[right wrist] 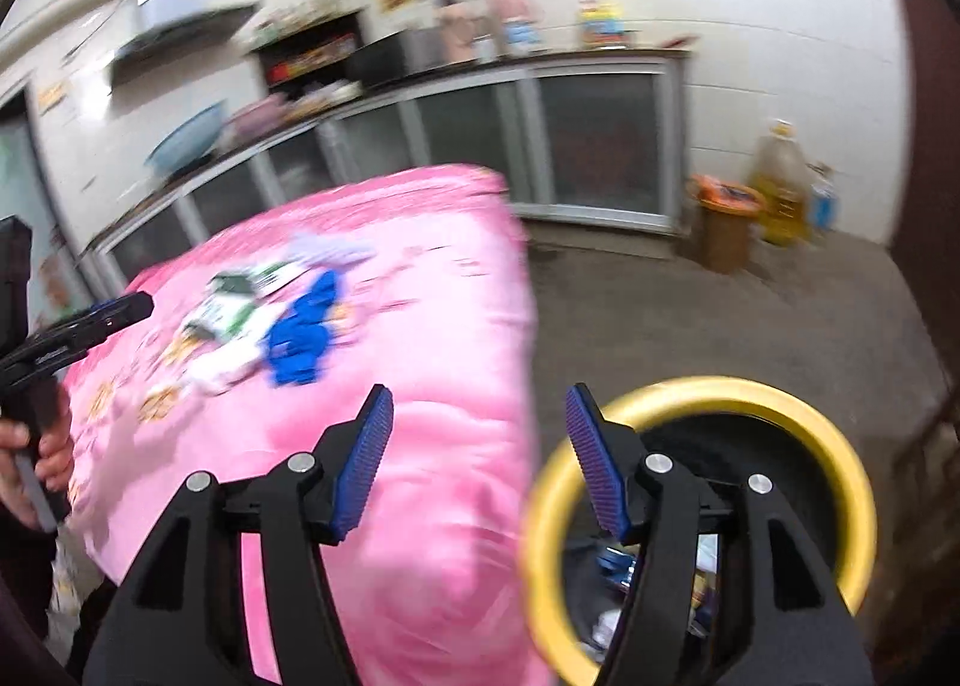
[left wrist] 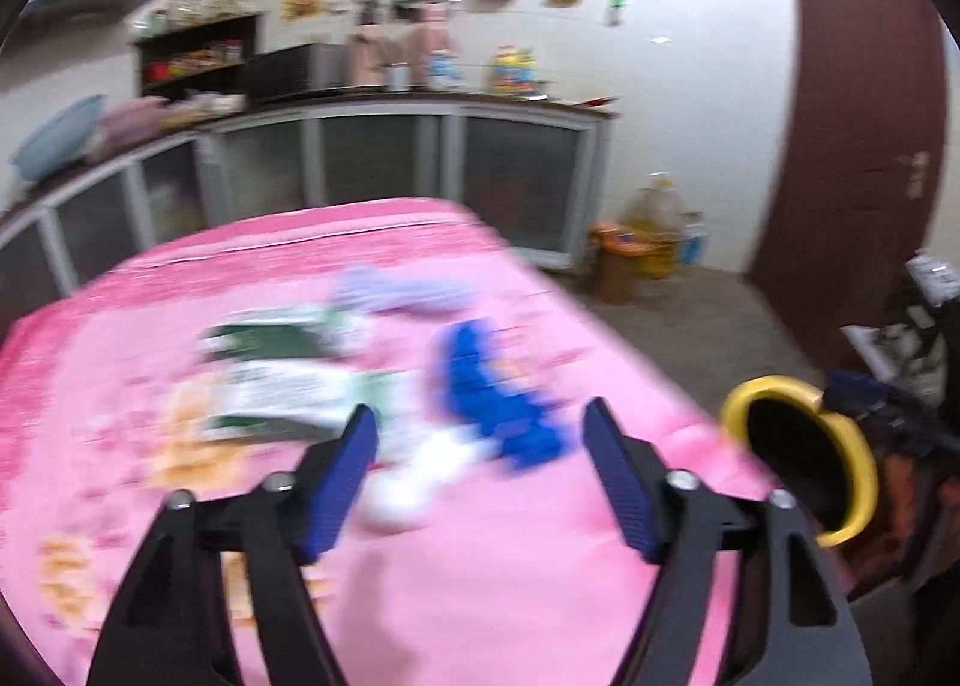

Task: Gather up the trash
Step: 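Move both grippers back to the table toward the green-white milk pouches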

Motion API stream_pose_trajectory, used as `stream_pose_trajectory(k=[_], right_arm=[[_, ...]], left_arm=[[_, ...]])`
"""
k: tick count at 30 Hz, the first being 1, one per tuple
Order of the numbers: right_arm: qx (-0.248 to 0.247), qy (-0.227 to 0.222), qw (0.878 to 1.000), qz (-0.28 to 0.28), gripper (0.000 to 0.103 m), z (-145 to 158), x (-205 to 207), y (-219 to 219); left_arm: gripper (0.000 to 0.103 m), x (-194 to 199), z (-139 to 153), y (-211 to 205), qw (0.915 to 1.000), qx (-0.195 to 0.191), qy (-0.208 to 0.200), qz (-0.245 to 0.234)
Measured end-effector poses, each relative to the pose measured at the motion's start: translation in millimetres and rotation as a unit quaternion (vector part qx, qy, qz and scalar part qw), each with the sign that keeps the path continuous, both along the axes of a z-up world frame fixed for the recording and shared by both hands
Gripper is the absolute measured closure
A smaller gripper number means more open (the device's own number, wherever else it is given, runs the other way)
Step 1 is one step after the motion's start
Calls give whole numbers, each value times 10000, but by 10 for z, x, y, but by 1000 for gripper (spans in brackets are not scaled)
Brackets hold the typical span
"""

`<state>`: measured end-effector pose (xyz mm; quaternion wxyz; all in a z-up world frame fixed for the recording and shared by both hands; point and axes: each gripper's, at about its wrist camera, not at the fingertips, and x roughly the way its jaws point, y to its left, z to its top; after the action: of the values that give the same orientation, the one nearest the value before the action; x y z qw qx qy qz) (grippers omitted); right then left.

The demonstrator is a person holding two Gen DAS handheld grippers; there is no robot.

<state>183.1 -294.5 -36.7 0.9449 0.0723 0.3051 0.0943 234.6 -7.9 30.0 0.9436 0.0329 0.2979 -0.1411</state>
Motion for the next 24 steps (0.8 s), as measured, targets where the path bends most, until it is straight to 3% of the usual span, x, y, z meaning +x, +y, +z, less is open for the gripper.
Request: stream_pose_trajectory(k=[3,6,10,13,17,24], right_arm=[[182,205,9983,522,41,-26,296,391],[46,363,9952,907,36,-46,562,782],[2,615,9905,1228,35,-88,847,1136],[-22,756,9889,1278,36,-92,1047,1247],[-13,985,9869,1281,36,-142,1259,1319],[-76,1484,9779,1468,41,-254,1589,1475]], left_arm=[[25,18,-41,434,9994,262,1,240],[19,63,-66,719,9986,483,-73,190],[16,226,-85,884,9980,590,-44,-227],[14,414,-92,861,9948,624,12,-806],[13,701,-134,724,9844,708,242,-1594],[13,1265,-344,498,9521,1082,945,-2699]])
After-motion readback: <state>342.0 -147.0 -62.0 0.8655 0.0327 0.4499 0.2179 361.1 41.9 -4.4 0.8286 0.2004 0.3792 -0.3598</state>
